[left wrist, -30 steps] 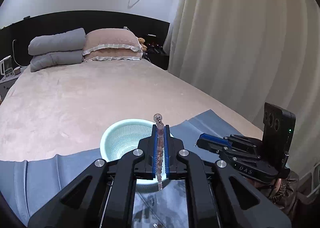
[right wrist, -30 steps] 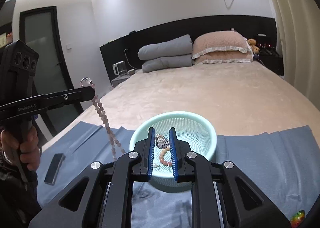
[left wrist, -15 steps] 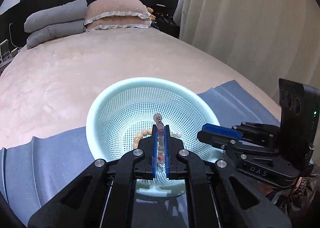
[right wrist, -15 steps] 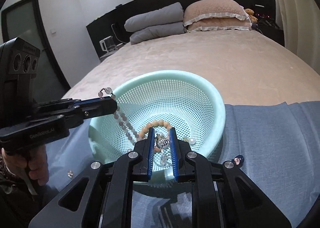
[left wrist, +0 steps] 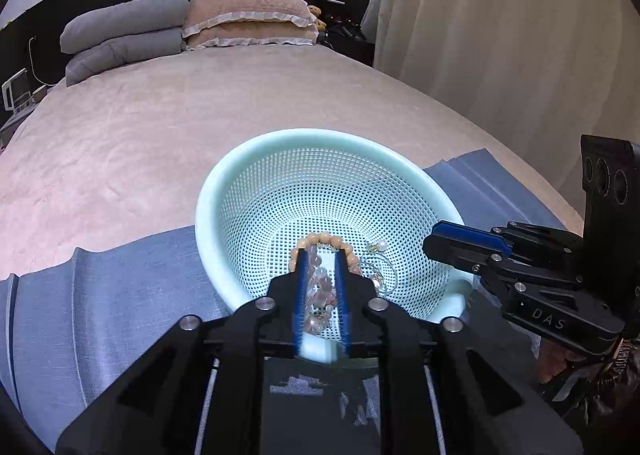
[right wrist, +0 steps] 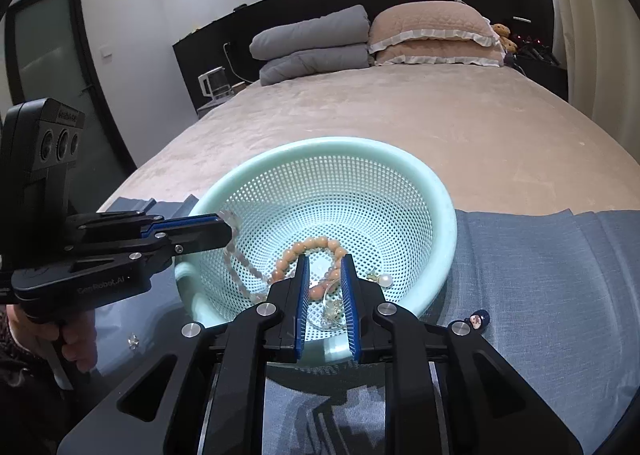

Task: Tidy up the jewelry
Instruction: 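Lift the necklace and pendant into the green basket and open both grippers, then grasp a silver ring with the left gripper while the right grasps another ring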

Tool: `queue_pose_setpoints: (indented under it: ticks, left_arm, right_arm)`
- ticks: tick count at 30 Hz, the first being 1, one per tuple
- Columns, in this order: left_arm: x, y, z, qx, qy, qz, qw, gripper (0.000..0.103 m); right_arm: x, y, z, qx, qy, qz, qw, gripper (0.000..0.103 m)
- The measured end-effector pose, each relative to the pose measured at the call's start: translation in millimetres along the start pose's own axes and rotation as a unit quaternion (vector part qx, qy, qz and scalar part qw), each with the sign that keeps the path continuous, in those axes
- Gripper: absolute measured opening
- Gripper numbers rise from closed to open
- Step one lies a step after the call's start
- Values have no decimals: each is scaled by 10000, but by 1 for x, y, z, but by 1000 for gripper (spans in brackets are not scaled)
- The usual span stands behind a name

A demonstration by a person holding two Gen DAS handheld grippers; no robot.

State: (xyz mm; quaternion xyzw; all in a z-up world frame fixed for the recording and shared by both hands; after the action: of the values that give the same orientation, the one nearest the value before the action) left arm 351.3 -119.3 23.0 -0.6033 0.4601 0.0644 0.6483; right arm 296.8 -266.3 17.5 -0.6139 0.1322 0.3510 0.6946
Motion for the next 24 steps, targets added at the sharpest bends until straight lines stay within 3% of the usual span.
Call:
queue_pose_setpoints:
  ticks: [4,10,14,17,24]
  left_arm:
    - [-9,-6,-1,-54,-37,-117,9999,50]
    - [-47,-16,-3,-228,-84,-619,9978,77]
    - [-79,-15,2,-454,-250,-870,9949,87]
    - [-104,-10,6,-620,-377,-1025,9921,93]
    - [-149,26,20,-743,-777,-1089,9882,96]
  right_arm:
    - [-6,-1,-5,36,13,-26,10000,17]
    - [-25,-7,-3,-105,328,-304,9989,51]
    - [-52,-13,4,-243,593,-697,9955,85]
    - [-72,-12,10,-280,667,-881,9935,88]
    - [-105,12,26,-295,622,-806,9944,90]
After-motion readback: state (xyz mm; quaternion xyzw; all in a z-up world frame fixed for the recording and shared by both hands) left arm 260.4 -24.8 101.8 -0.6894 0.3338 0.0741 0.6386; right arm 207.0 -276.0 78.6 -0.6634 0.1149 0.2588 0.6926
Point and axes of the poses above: each gripper's, at about its wrist camera, not at the fingertips, and x roughly the way its jaws point, z to its left, y to its underside, the point moved 5 cm from there along x, roughly the way its jaws point, and after that the axes turned 1 degree about z, right-handed, at the moved point
